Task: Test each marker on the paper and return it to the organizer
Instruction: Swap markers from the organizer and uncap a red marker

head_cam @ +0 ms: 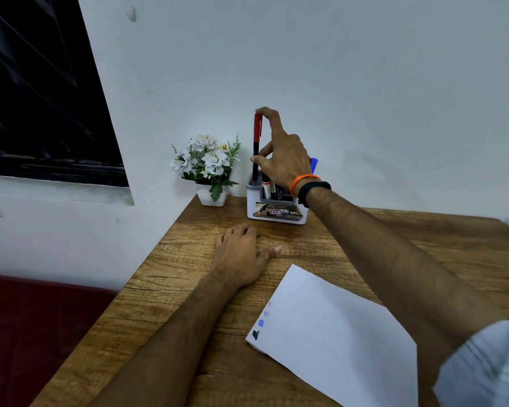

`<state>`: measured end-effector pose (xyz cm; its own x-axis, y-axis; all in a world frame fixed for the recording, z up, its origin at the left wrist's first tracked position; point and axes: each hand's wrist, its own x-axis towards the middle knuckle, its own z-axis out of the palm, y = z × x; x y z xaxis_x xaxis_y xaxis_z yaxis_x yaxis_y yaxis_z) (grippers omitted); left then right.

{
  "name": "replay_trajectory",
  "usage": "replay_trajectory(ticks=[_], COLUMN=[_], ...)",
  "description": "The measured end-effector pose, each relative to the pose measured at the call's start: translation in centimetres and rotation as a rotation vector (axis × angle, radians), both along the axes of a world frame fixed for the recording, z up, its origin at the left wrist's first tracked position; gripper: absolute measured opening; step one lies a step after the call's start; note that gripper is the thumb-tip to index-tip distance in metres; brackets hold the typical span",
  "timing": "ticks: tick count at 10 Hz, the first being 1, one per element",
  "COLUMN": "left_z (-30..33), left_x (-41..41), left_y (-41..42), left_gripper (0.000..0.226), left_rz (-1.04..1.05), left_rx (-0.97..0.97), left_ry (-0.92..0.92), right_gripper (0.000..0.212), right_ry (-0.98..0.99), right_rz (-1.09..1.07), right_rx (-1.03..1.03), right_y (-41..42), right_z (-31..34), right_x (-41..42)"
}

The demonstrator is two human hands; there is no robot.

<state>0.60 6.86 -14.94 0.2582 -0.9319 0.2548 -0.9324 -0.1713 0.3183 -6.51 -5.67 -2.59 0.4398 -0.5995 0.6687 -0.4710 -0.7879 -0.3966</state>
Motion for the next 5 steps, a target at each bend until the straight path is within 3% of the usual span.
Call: replay_trajectory(ticks=[1, 2, 4, 5], left_z=[0.0, 0.1, 0.0, 0.2], left_x=[0.0, -0.1, 0.0, -0.1], left_y=[-0.1, -0.1, 0.0, 0.0], left_gripper=[0.069, 0.07, 0.07, 0.069], left_rz=[0.007, 0.008, 0.002, 0.001], left_rx=[0.015, 0.026, 0.023, 0.028], left_ry=[-0.004, -0.007, -0.006, -0.005], right_gripper=[0.064, 0.024, 0.025, 0.025], right_ry=[0.083, 0.202, 0.164, 0.039], right_rz=[-0.008, -0.027, -0.039, -0.012], right_rx=[0.016, 0.053, 0.043, 0.068], right_y=[-0.3, -0.2, 0.2, 0.0], right_z=[0.0, 0.2, 0.3, 0.0], right_x=[0.1, 0.0, -0.6, -1.0])
